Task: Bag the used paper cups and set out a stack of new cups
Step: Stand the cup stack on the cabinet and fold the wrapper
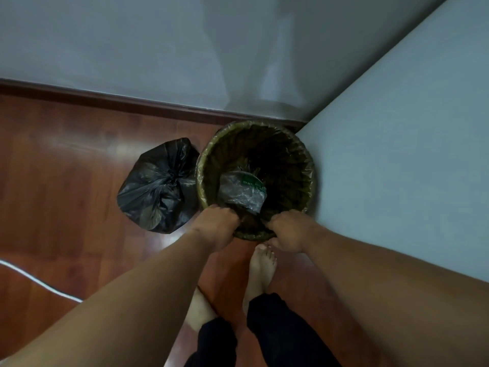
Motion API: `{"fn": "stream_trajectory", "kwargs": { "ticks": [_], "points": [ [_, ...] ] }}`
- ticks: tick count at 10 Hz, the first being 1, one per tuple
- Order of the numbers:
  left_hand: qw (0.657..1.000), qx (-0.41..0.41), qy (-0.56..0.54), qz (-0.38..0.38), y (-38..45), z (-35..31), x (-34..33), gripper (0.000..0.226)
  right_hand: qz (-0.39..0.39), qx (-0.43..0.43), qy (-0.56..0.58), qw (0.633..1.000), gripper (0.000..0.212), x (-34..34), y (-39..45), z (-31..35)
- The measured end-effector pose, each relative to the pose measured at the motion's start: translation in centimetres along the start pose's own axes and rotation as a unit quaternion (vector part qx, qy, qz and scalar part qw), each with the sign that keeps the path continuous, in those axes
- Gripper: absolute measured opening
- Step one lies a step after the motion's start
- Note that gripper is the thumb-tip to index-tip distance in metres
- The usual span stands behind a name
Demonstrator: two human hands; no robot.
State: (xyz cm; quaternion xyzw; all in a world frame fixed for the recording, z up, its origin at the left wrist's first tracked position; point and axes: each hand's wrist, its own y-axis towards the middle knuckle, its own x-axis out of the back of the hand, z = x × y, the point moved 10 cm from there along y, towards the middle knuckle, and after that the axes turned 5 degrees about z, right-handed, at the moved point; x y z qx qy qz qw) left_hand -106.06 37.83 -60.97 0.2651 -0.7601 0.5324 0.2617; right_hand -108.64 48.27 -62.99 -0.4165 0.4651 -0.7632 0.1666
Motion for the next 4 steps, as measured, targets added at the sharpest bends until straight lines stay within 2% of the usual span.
{"fn": "stream_trajectory", "kwargs": {
  "ticks": [1,2,4],
  "points": [
    [0.998,-0.035,-0.059,-0.008,-1.8,-0.3,-0.6,0.049,-0.005,0.016,0.018,1.000,0.053,-0.1,-0.9,2.0],
    [0.995,-0.035,-0.087,-0.033,-3.5,-0.2,1.4,0.065,-0.044,0.017,0.061,0.997,0.051,3.0,-1.9,2.2],
    [0.990,0.078,-0.084,-0.083,-8.9,3.9,10.9,0.054,-0.099,-0.028,0.083,0.991,0.061,13.6,-7.8,1.8]
  ]
}}
